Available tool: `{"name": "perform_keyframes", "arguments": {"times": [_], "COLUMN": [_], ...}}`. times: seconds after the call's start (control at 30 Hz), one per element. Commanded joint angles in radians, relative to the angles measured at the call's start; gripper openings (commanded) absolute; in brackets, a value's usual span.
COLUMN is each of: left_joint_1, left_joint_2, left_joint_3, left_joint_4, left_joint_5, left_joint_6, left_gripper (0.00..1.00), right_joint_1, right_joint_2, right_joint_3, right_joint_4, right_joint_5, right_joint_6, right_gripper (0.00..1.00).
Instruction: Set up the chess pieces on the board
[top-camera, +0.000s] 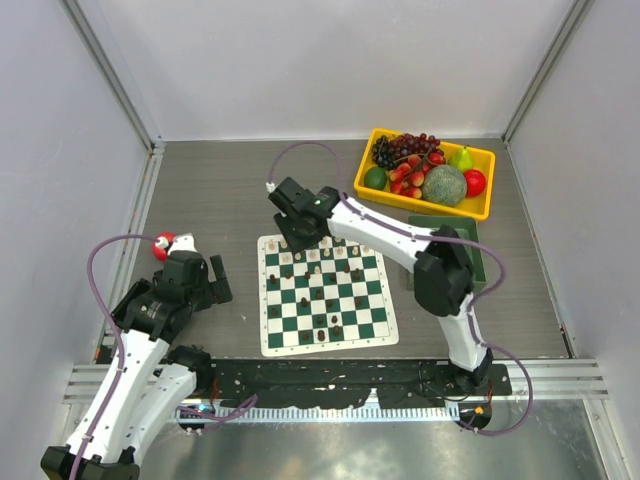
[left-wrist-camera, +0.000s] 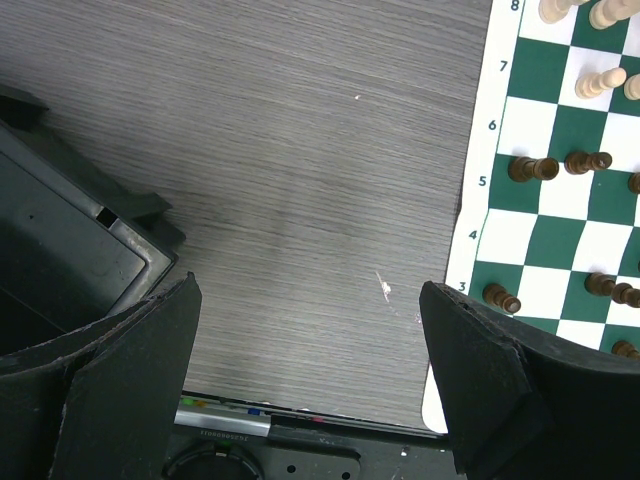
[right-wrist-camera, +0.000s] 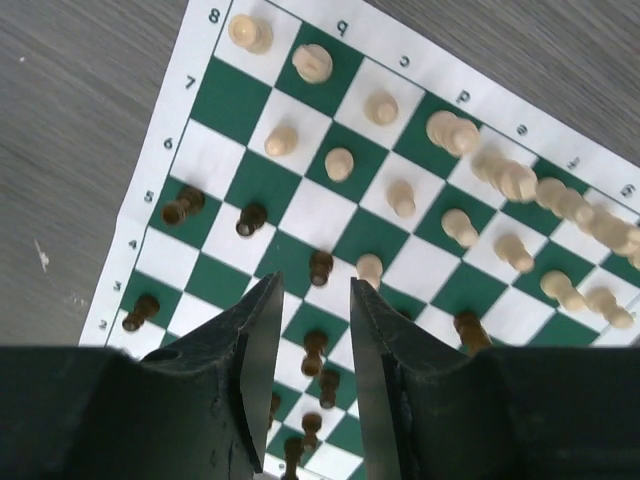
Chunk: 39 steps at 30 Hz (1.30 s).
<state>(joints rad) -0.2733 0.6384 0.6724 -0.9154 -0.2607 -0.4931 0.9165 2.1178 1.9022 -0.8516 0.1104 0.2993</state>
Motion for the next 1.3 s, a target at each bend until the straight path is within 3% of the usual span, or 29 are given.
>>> {"name": "perform_keyframes", "arguments": {"times": [0.0, 0.27, 1.27], "left_joint_1": [0.005, 0.005, 0.005], "left_joint_2": [-0.008, -0.008, -0.002], "left_joint_3": [0.003, 0.003, 0.001], "left_joint_4": [0.043, 0.043, 0.041], "left_joint_5": [0.001, 0.003, 0.005], "left_joint_6": [0.002, 0.002, 0.002], "left_gripper": [0.99, 0.99, 0.99], "right_joint_1": [-0.014, -0.034, -0.065], "right_joint_2": [-0.139, -0.147, -0.039], "right_joint_3": [-0.136, -0.250, -0.241], "right_joint_4": [0.063, 0.097, 0.079], "right_joint_5": [0.040, 0.003, -0.044], "right_joint_6": [0.026, 0.058, 0.057], "right_gripper": [0.39, 0.36, 0.34]}}
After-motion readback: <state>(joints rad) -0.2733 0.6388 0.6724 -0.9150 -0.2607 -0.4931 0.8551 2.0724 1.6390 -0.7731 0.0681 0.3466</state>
